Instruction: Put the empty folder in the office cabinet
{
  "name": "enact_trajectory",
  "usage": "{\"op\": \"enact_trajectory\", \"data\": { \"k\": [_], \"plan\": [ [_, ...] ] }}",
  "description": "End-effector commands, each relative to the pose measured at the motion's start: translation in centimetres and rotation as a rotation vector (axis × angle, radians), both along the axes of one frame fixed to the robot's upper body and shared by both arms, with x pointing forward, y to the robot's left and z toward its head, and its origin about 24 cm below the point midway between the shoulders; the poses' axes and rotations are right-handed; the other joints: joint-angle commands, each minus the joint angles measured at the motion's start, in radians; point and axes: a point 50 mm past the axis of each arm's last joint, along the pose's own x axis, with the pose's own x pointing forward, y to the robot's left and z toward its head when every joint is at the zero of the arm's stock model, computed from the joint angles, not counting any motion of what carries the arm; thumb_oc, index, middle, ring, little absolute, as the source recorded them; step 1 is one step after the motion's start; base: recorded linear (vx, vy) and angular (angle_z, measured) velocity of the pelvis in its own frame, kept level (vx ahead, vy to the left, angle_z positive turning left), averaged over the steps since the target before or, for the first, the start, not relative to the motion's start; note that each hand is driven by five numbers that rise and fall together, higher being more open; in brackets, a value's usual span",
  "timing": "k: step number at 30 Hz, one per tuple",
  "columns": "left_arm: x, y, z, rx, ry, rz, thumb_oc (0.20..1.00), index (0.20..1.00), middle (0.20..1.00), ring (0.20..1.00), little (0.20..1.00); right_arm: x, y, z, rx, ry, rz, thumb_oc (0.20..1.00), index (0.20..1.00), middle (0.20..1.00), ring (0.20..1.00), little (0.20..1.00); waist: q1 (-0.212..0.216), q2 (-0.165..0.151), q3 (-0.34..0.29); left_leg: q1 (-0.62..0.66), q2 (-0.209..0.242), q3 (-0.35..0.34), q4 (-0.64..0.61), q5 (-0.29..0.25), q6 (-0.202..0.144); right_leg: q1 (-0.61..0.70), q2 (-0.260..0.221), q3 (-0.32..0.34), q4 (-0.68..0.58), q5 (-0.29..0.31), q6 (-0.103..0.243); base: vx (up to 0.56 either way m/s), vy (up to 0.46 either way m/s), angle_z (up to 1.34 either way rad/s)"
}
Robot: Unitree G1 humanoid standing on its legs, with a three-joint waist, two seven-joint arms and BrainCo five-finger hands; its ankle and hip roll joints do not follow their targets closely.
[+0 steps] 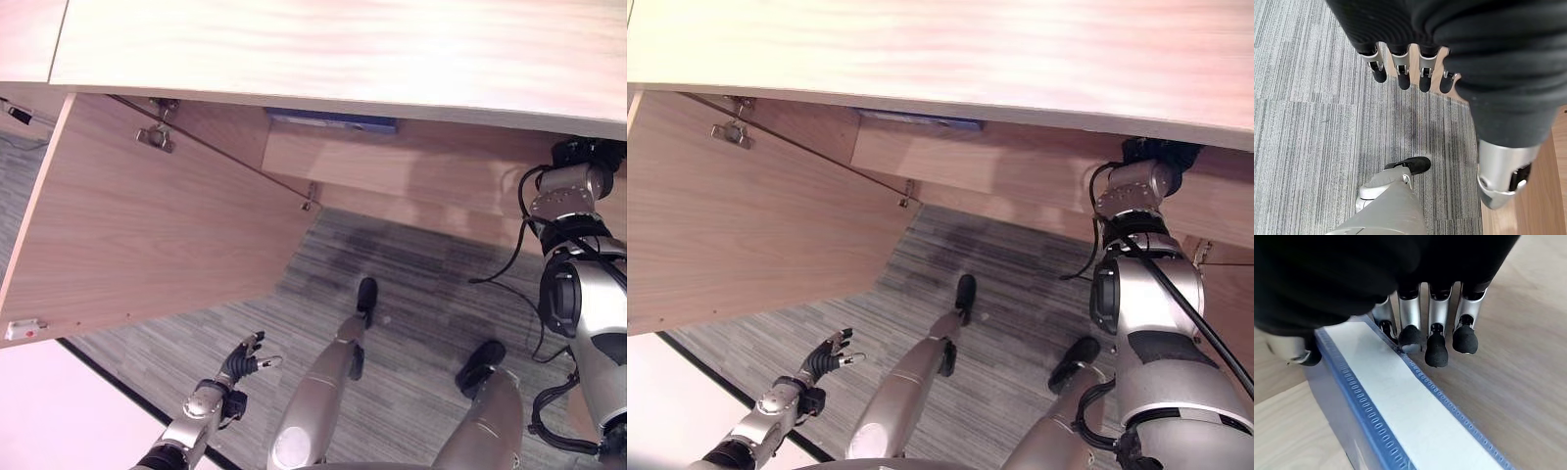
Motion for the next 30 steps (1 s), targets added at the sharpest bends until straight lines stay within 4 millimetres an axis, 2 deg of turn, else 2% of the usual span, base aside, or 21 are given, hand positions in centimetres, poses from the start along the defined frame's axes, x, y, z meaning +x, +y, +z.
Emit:
{"op": "enact_trajectory", "data": {
  "k": [1, 6, 7, 8, 9, 20, 30],
  "plan": [
    [1.2, 1.0, 1.1, 0.021, -0.057, 0.019, 1.000, 1.000, 1.000, 1.000, 1.000, -0.7, -1.8, 1.3, -0.050, 0.054, -0.016, 0.200, 0.200, 0.200, 0.200, 0.200, 0.030, 0.033, 0.047, 0.065, 0.007, -0.020, 0.091, -0.261, -0.008, 0.035, 0.022, 0.066, -0.150, 0.129, 0.101, 0.00, 0.000, 0.00],
    [1.7, 0.7, 1.5, 0.006, -0.078, 0.023, 1.000, 1.000, 1.000, 1.000, 1.000, -0.6, -1.4, 1.1, -0.037, 0.073, -0.014, 0.200, 0.200, 0.200, 0.200, 0.200, 0.022, 0.026, 0.054, 0.062, 0.007, -0.017, 0.072, -0.250, -0.007, 0.030, 0.026, 0.067, -0.168, 0.138, 0.101, 0.00, 0.000, 0.00],
    [1.7, 0.8, 1.4, 0.007, -0.075, 0.029, 1.000, 1.000, 1.000, 1.000, 1.000, -0.4, -1.2, 1.0, -0.024, 0.065, -0.004, 0.498, 0.498, 0.498, 0.498, 0.498, 0.021, 0.026, 0.054, 0.062, 0.007, -0.015, 0.072, -0.250, -0.007, 0.029, 0.027, 0.067, -0.169, 0.139, 0.100, 0.00, 0.000, 0.00],
    [1.7, 0.8, 1.4, 0.007, -0.075, 0.030, 1.000, 1.000, 1.000, 1.000, 1.000, -0.4, -1.2, 1.0, -0.024, 0.064, -0.003, 0.592, 0.592, 0.592, 0.592, 0.592, 0.020, 0.026, 0.055, 0.062, 0.008, -0.015, 0.072, -0.250, -0.007, 0.029, 0.027, 0.067, -0.169, 0.139, 0.100, 0.00, 0.000, 0.00],
    [1.8, 0.7, 1.4, 0.007, -0.071, 0.033, 1.000, 1.000, 1.000, 1.000, 1.000, -0.2, -0.8, 0.8, 0.022, 0.035, 0.022, 1.000, 1.000, 1.000, 1.000, 1.000, 0.019, 0.023, 0.056, 0.061, 0.009, -0.017, 0.074, -0.250, -0.007, 0.028, 0.028, 0.071, -0.170, 0.140, 0.099, 0.00, 0.000, 0.00],
    [1.3, 1.6, 0.7, 0.052, -0.026, 0.050, 1.000, 1.000, 1.000, 1.000, 1.000, 0.1, -0.5, 0.5, 0.107, 0.050, 0.062, 1.000, 1.000, 1.000, 1.000, 1.000, 0.009, 0.003, 0.064, 0.070, 0.013, -0.014, 0.083, -0.255, -0.013, 0.037, 0.038, 0.076, -0.170, 0.144, 0.093, 0.00, 0.000, 0.00],
    [1.4, 1.1, 0.5, 0.046, -0.018, 0.064, 1.000, 1.000, 1.000, 1.000, 1.000, 0.3, 0.7, -2.5, 0.187, 0.134, 0.069, 1.000, 1.000, 1.000, 1.000, 1.000, -0.003, -0.009, 0.070, 0.102, 0.019, -0.014, 0.071, -0.248, -0.018, 0.082, 0.047, 0.068, -0.200, 0.155, 0.087, 0.00, 0.000, 0.00]
  ]
}}
